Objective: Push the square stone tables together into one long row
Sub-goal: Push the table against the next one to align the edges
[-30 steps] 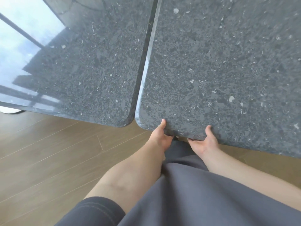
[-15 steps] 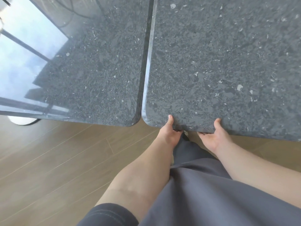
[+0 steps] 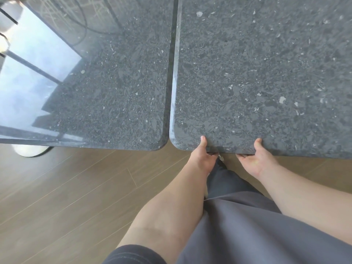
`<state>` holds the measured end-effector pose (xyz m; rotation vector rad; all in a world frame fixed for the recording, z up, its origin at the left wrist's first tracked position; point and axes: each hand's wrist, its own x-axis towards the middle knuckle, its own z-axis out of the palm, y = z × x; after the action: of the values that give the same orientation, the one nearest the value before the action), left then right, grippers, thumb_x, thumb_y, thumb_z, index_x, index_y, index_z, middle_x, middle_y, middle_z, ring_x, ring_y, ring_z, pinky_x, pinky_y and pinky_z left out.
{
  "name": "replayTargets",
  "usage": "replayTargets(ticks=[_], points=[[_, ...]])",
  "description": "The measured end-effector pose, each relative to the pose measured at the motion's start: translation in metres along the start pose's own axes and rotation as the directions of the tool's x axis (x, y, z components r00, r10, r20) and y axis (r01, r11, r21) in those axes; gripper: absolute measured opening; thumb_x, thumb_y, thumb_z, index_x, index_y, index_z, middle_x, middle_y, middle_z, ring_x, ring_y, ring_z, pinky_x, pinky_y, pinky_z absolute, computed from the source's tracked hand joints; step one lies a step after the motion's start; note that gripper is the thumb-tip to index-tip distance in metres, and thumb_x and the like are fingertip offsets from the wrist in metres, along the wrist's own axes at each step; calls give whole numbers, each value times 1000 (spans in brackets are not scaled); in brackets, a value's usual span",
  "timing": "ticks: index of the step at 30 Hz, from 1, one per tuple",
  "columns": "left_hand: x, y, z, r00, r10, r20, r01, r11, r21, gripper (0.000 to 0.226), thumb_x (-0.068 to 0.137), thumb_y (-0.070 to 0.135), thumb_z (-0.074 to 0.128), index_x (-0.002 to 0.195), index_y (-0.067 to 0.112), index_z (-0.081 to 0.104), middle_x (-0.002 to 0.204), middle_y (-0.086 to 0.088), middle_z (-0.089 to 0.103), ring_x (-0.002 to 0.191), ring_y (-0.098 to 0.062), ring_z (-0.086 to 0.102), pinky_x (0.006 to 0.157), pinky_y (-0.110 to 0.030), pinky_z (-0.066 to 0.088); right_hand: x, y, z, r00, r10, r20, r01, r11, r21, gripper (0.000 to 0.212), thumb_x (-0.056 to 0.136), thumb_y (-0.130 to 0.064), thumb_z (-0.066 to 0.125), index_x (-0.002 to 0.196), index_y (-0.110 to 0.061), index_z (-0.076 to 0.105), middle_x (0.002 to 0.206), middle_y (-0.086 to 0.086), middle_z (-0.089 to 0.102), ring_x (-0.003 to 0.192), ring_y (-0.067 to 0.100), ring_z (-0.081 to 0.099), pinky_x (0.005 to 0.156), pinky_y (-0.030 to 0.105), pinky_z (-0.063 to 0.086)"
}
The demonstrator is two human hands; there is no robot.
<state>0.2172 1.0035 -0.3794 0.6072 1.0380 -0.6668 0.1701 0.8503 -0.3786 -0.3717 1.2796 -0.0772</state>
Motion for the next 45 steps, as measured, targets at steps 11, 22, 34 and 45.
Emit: replayTargets(ticks=[11, 22, 34, 45], points=[[4, 3, -4, 999, -31, 31, 32, 999, -13, 52, 103, 30, 57, 145, 1, 46, 142, -20, 59, 128, -36, 59, 96, -47, 52, -8, 1, 3, 1000, 14, -26, -13, 1000, 23, 45, 101, -37, 58, 138, -11, 53, 131, 15, 63, 114, 31, 64, 108, 51, 48], [3, 4, -6, 999, -32, -24, 33, 999, 25, 56, 103, 33, 56, 148, 3, 43, 145, -19, 56, 133, -34, 55, 108, -44, 46, -5, -4, -2, 997, 72, 10, -72, 992, 106, 42, 100, -28, 61, 138, -11, 56, 136, 17, 63, 125, 37, 60, 110, 57, 43], [13, -43, 19, 993, -84, -87, 82, 996, -27, 57, 88, 33, 78, 136, 8, 60, 130, -14, 69, 120, -30, 66, 104, -42, 53, 12, -30, -17, 996, -63, -70, 76, 979, 190, 38, 97, -35, 62, 130, -16, 65, 127, 12, 71, 119, 35, 66, 104, 57, 48], [10, -37, 21, 997, -77, -13, 76, 996, -50, 46, 95, 27, 71, 132, 3, 59, 135, -18, 64, 110, -33, 66, 82, -43, 56, 0, -34, -22, 996, -88, 6, 87, 992, 89, 45, 102, -38, 55, 137, -10, 55, 132, 15, 64, 122, 34, 61, 109, 53, 45]])
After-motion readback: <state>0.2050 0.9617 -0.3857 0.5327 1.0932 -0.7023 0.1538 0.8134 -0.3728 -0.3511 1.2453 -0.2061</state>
